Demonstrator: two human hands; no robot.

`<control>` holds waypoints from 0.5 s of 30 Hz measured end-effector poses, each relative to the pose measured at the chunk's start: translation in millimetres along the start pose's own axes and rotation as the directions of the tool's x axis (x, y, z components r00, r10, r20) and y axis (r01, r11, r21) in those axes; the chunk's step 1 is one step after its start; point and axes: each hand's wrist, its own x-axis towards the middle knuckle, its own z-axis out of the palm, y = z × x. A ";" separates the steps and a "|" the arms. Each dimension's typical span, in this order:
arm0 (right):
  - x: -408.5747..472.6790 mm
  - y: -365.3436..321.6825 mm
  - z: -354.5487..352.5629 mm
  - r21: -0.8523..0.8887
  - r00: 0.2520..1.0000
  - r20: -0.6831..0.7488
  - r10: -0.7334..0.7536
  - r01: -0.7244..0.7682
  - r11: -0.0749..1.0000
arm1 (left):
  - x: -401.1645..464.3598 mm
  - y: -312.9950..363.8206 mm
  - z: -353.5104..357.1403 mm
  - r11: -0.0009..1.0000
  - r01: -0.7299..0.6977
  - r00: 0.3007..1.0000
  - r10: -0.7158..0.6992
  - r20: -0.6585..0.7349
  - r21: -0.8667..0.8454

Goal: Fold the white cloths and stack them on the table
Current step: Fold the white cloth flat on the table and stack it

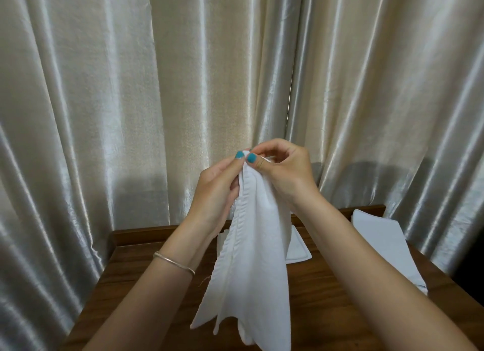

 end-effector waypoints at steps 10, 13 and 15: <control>6.7 7.9 4.8 -0.131 0.976 0.220 -0.002 0.031 0.991 | 9.8 -2.7 -13.0 0.997 0.062 0.975 -0.072 -0.209 -0.054; 12.2 8.0 2.1 -0.194 0.959 0.281 0.044 0.011 0.981 | 16.5 -2.0 -17.2 0.999 0.025 0.971 -0.012 -0.238 0.049; 15.2 10.7 -0.4 -0.285 0.947 0.298 0.123 -0.034 0.958 | 21.9 1.1 -21.5 0.990 0.005 0.961 0.034 -0.273 0.141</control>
